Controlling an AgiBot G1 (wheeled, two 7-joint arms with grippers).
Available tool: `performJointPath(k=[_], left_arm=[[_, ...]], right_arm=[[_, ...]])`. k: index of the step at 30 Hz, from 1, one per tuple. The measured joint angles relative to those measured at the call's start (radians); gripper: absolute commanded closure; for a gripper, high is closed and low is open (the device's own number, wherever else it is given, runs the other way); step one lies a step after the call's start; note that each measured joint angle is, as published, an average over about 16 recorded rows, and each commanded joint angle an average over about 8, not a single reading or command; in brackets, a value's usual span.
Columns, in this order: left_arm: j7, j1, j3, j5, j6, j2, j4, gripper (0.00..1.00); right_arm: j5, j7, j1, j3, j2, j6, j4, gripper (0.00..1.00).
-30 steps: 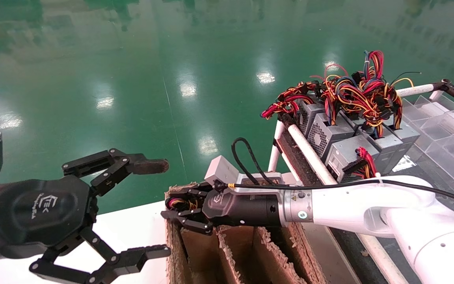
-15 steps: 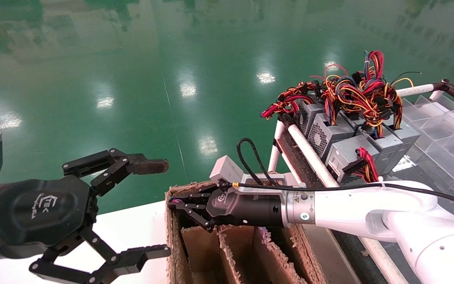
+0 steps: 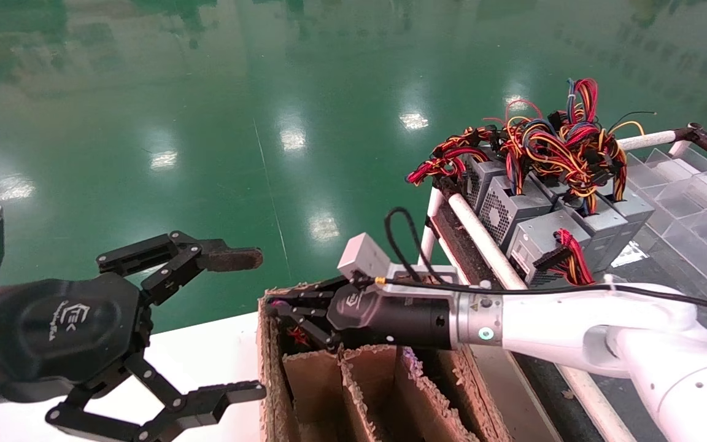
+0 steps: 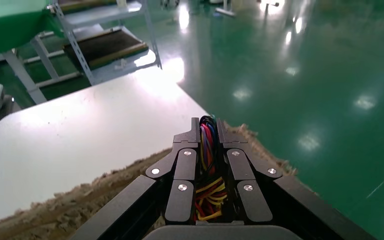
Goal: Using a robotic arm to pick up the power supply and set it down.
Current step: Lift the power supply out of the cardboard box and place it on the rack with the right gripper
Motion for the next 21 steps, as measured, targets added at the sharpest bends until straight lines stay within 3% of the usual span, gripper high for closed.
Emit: performJointPath(k=[11, 21], left_arm=[[0.000, 0.000, 0.000, 0.000, 0.000, 0.000, 0.000, 0.00], [0.000, 0.000, 0.001, 0.000, 0.000, 0.000, 0.000, 0.00]], right_arm=[[0.083, -0.026, 0.065, 0.054, 0.068, -0.103, -0.010, 1.00], [0.163, -0.001, 0.144, 0.117, 0.200, -0.153, 0.057, 1.00]])
